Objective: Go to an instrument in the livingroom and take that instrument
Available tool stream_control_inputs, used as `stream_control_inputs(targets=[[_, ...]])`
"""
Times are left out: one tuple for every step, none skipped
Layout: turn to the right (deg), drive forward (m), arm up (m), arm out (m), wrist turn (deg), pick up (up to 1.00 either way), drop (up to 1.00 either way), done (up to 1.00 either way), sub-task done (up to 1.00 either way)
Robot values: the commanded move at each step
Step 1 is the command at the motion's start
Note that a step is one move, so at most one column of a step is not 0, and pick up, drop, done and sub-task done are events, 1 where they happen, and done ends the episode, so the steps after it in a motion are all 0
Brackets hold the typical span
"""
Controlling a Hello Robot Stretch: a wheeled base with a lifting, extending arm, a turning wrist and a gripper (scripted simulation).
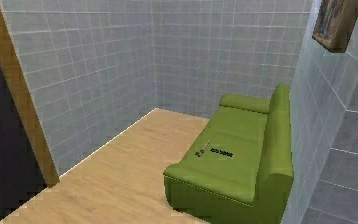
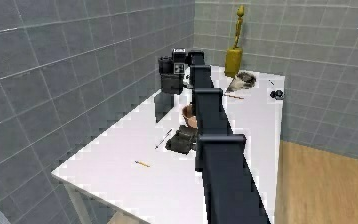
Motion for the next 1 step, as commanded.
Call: stream_control_inputs(targets=[[0.0,0.0,-0.3,0.0,0.0,0.0,0.0,0.0,0.0]])
